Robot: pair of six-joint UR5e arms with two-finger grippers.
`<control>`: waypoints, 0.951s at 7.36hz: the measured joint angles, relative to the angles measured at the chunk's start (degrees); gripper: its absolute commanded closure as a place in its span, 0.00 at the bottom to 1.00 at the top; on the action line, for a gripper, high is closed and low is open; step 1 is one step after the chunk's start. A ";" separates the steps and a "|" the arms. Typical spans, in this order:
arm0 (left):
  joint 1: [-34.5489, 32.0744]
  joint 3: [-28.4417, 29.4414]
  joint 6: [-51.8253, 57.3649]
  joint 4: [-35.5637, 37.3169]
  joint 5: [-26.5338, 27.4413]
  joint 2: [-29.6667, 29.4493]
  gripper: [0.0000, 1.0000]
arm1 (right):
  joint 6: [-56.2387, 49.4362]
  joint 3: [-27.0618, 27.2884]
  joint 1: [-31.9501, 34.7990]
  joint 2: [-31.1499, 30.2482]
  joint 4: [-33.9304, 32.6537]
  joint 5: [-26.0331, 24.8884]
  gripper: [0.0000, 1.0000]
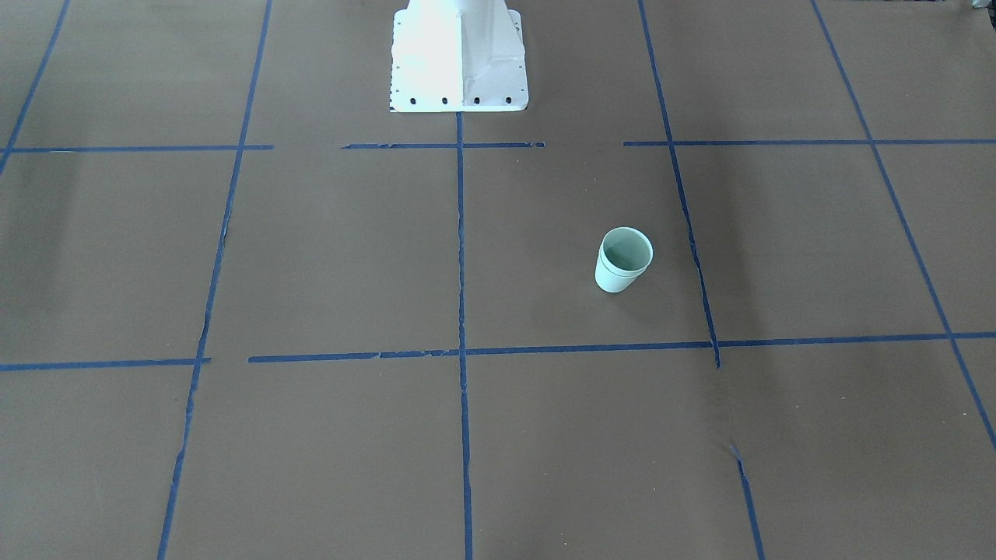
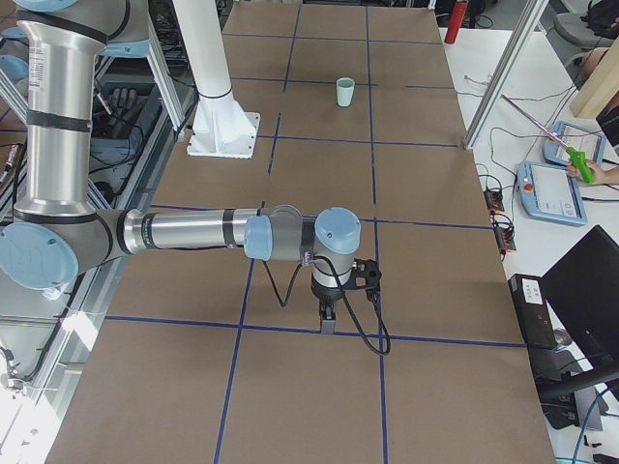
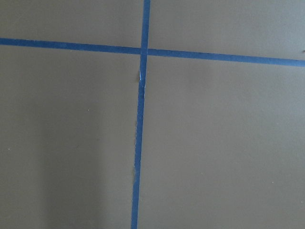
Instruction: Stack cups
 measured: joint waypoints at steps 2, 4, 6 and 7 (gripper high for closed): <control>0.87 0.31 -0.14 -1.76 -0.40 0.00 0.00 | 0.00 0.00 0.00 0.00 -0.04 0.00 0.00; 1.76 0.49 -0.06 -2.60 -0.92 0.01 0.00 | 0.00 -0.02 0.00 0.00 -0.07 0.00 0.00; 2.75 0.54 -0.08 -2.73 -2.00 0.01 0.00 | 0.00 -0.02 0.00 0.00 -0.02 0.00 0.00; 2.93 0.54 -0.16 -2.74 -2.18 0.00 0.00 | 0.00 -0.01 0.00 0.00 0.00 0.00 0.00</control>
